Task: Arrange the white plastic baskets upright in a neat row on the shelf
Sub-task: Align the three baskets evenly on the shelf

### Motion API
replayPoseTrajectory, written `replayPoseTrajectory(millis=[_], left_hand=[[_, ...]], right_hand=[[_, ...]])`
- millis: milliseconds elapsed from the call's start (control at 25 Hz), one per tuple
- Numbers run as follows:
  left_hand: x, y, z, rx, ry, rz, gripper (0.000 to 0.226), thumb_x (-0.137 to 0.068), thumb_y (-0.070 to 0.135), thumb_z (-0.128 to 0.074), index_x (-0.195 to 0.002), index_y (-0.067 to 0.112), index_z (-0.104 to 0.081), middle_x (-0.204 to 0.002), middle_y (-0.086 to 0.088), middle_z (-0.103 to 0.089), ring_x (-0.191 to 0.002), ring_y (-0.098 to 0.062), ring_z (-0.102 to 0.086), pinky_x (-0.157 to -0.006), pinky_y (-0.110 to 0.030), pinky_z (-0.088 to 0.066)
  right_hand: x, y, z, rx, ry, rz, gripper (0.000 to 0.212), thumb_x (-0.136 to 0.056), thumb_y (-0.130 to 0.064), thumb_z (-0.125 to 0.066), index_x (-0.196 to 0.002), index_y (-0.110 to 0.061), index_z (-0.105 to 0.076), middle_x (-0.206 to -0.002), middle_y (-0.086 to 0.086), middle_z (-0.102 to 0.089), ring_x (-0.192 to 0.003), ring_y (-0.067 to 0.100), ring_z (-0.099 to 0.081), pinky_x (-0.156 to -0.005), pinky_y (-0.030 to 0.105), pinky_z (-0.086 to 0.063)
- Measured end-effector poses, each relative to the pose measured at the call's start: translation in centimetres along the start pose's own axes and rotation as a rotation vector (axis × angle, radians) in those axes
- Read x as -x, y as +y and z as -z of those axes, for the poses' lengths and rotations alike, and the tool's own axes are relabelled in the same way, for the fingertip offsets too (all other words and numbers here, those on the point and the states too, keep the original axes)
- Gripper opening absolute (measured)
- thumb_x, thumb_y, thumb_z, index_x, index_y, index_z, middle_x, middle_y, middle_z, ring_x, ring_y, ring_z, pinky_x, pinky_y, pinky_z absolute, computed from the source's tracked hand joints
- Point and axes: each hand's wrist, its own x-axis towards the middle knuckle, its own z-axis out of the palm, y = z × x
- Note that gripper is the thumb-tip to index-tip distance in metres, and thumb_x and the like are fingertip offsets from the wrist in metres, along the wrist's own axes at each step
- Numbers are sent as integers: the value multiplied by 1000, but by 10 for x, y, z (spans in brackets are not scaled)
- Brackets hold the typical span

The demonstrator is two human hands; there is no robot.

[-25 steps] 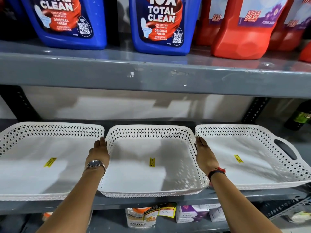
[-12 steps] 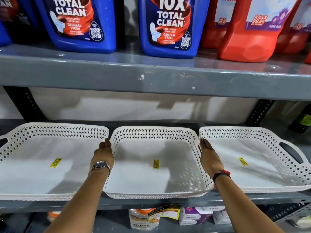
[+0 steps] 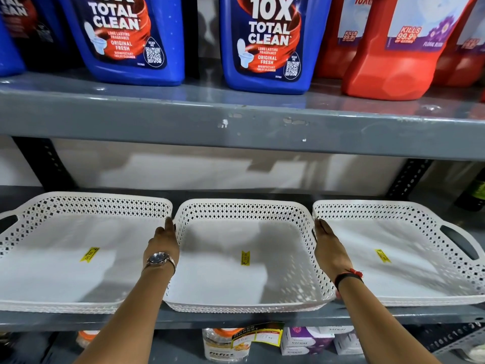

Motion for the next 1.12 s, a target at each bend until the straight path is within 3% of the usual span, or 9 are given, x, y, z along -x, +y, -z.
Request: replayPoseTrajectory(millis=[1120], left_hand=[[-7,-4,0,-86,-29,-59,61,-95,2,-32,-150,13,-9,-143,-18,-38,-124,-37,-49,-102,-43,-44]], right_hand=[[10,-12,15,-18,-69,-34,68,-87,12,-28,-148,-6,-6,-159,6,-6,-142,22,-24,-113,33,-32]])
